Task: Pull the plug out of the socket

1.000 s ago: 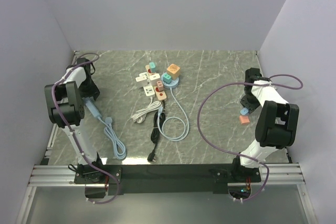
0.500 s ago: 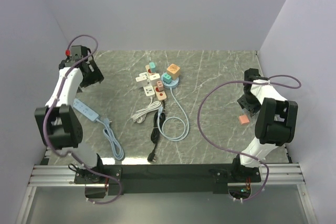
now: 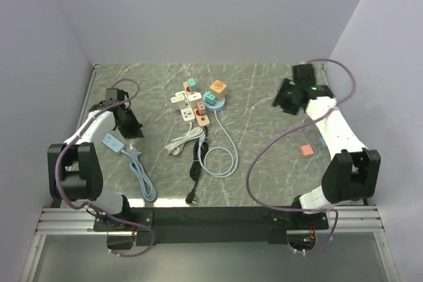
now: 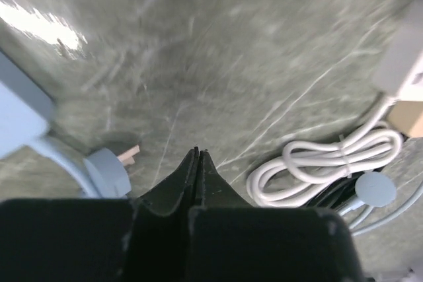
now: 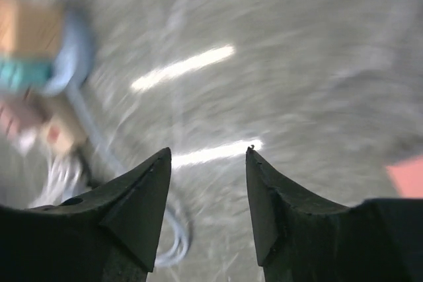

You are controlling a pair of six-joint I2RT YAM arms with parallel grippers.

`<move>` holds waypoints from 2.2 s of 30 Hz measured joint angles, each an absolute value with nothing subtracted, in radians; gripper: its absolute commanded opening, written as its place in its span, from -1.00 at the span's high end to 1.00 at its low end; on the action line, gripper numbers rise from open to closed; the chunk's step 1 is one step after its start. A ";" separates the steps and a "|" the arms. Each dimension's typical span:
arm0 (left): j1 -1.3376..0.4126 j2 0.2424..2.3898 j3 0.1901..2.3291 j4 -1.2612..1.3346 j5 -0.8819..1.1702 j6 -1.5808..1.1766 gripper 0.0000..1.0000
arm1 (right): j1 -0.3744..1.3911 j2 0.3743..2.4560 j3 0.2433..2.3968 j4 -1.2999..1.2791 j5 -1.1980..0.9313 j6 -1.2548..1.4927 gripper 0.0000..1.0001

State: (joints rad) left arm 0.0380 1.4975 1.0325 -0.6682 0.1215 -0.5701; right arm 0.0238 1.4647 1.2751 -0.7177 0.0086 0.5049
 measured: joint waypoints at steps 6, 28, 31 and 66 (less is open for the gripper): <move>0.033 1.532 0.940 -0.629 0.177 -0.637 0.99 | 0.307 1.610 1.371 -0.680 -0.125 0.402 -0.13; 0.217 1.547 0.826 -0.590 0.144 -0.709 0.99 | 0.572 1.941 1.484 -0.669 -0.120 0.284 -0.06; 0.219 1.524 0.846 -0.591 0.166 -0.701 0.81 | 0.594 1.965 1.472 -0.665 -0.103 0.302 0.02; -0.533 1.641 1.277 -0.572 0.216 -0.641 0.83 | 0.619 1.458 0.776 -0.678 -0.084 0.587 -0.83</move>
State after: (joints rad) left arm -0.5327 1.6413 1.2766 -0.5716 0.2161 -0.6415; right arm 0.6186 1.4578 0.7761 -0.6781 -0.0837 0.5873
